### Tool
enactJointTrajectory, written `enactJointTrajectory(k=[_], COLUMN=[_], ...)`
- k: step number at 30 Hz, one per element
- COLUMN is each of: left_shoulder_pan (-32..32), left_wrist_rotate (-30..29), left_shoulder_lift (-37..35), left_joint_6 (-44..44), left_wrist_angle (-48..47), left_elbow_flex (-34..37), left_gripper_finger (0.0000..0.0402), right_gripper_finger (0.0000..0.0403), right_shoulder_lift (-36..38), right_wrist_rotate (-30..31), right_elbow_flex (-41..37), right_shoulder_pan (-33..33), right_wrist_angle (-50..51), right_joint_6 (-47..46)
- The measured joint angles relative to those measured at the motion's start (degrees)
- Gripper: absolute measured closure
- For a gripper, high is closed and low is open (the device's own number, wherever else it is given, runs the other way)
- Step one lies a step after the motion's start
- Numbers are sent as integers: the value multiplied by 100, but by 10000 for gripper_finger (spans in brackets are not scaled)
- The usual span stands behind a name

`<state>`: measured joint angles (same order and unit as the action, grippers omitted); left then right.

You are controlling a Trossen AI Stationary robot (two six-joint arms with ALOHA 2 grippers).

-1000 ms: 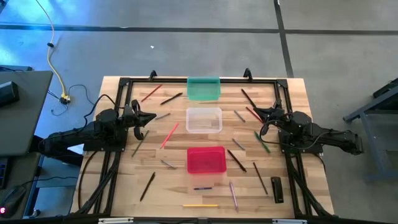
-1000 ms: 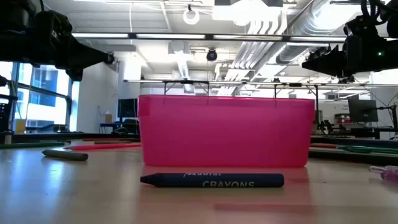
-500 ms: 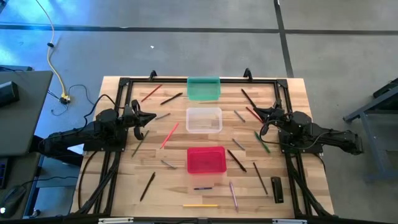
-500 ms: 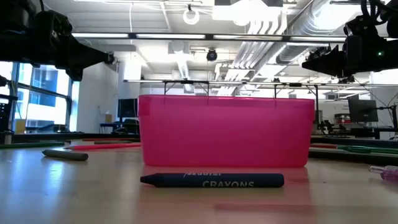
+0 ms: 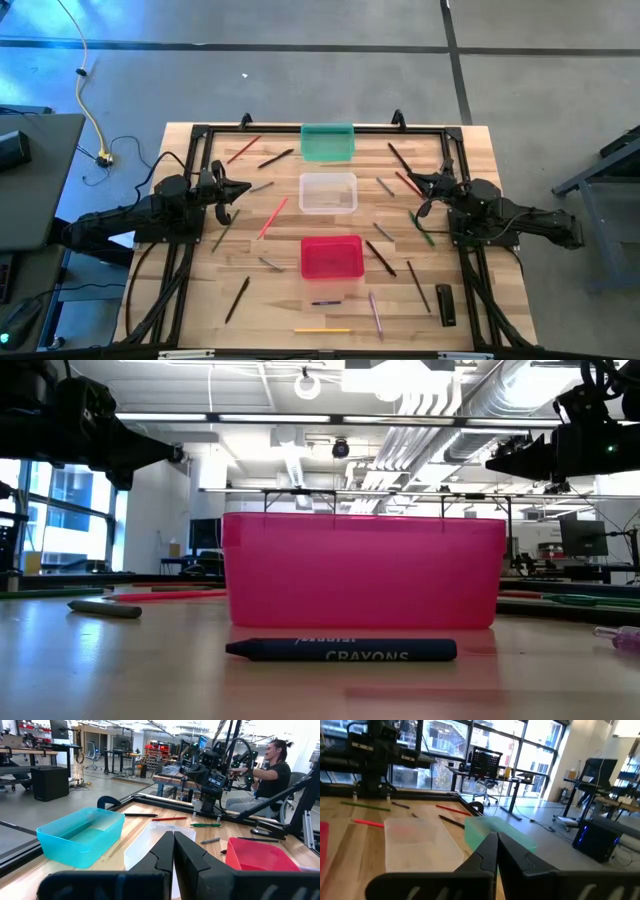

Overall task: Sort crayons/erasers/pens/pencils in bins
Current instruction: Put the top right gray crayon into the green bin

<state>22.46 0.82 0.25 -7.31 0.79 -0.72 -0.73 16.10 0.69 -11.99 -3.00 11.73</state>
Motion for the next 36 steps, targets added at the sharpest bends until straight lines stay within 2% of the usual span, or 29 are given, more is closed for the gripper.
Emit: enactJointTrajectory(k=[3,7,9,13,16,19,23,29,33,36], left_shoulder_pan=[0,0,0,1,0,0,0,0,0,0], left_wrist_rotate=[1,2,0,1,0,0,0,0,0,0], left_shoulder_lift=[0,0,0,0,0,0,0,0,0,0], left_joint_6=[0,0,0,0,0,0,0,0,0,0], left_wrist_angle=[1,1,-1,1,1,1,1,1,-1,1], left_elbow_flex=[1,1,1,1,1,1,1,1,1,1], left_gripper_finger=[401,401,401,401,401,401,401,401,401,401], right_gripper_finger=[402,402,402,402,402,402,402,402,403,403], right_shoulder_lift=[0,0,0,0,-4,-4,-70,-700,-1247,-1653], right_wrist_rotate=[0,0,0,20,339,322,402,1091,1792,1950], right_elbow_flex=[0,0,0,0,0,0,0,0,20,234], right_shoulder_pan=[0,0,0,-2,-2,-2,-2,-4,-4,-67], right_wrist_angle=[-45,-31,-88,-157,-777,-1285,-1471,-1554,-1640,-1565], right_joint_6=[-578,-1891,-2145,-1907,-1599,-1151,-1021,-1019,-1044,-1220])
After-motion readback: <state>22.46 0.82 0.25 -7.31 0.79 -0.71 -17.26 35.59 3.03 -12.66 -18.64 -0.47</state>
